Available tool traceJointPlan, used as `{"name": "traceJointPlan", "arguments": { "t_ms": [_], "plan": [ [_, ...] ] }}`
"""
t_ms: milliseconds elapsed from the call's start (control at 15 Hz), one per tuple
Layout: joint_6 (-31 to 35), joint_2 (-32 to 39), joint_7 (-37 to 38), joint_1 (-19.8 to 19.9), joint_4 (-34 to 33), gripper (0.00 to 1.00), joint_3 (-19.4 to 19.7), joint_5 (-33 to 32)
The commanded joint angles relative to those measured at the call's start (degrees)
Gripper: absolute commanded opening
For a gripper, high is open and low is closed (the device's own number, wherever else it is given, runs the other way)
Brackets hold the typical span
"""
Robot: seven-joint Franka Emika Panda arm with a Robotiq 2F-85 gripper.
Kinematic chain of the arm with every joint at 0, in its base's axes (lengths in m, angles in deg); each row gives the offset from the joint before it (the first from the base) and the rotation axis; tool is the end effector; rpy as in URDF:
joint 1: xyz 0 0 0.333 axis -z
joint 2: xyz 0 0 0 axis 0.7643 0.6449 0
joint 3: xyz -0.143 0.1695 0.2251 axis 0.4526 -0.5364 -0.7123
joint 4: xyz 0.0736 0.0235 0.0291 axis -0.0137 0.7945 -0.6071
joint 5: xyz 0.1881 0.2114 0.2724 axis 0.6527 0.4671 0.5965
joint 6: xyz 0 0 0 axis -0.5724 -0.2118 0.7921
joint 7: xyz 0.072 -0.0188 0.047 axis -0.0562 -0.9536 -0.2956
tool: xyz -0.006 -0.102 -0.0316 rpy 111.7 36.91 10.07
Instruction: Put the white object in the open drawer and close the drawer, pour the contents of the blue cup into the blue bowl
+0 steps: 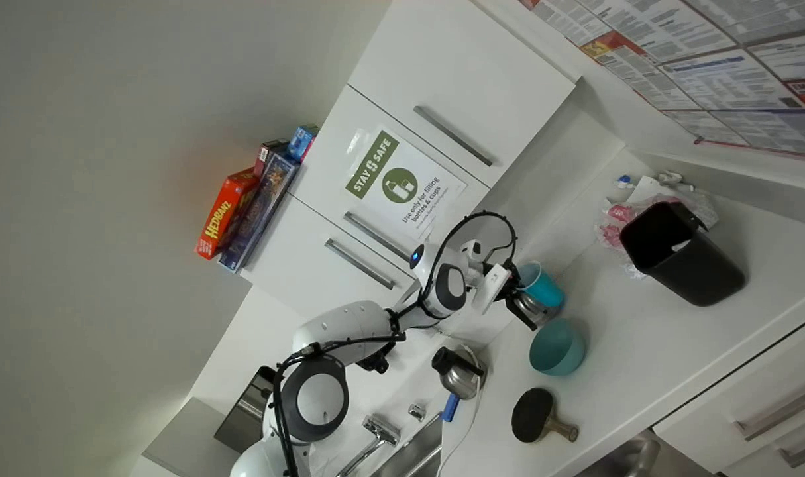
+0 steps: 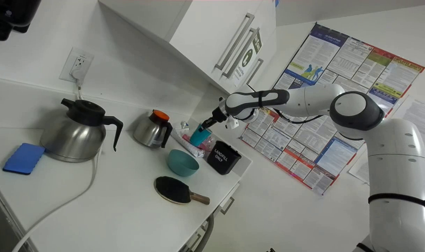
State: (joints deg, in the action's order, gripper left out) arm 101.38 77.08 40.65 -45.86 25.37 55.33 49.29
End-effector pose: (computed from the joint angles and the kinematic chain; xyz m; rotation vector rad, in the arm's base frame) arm 0.7245 -0.0018 0.3397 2.8670 0.8282 0.6424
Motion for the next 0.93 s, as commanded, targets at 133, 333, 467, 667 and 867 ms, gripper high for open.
{"name": "traceJointPlan", "arguments": {
  "t_ms": [133,333,467,667,867],
  "plan": [
    [-1.9,-9.21,9.51,-0.41,8.07,0.01,-2.71,2.33],
    [-3.18,-11.62,12.82,-0.14,10.75,0.01,-4.79,7.17],
    [-4.31,-12.69,13.2,0.15,12.28,0.01,-6.25,11.56],
    [-5.63,-13.43,8.93,1.49,14.1,0.01,-9.32,19.81],
    [-5.98,-13.02,1.57,3.54,14.83,0.01,-12.78,29.37]
  ]
}}
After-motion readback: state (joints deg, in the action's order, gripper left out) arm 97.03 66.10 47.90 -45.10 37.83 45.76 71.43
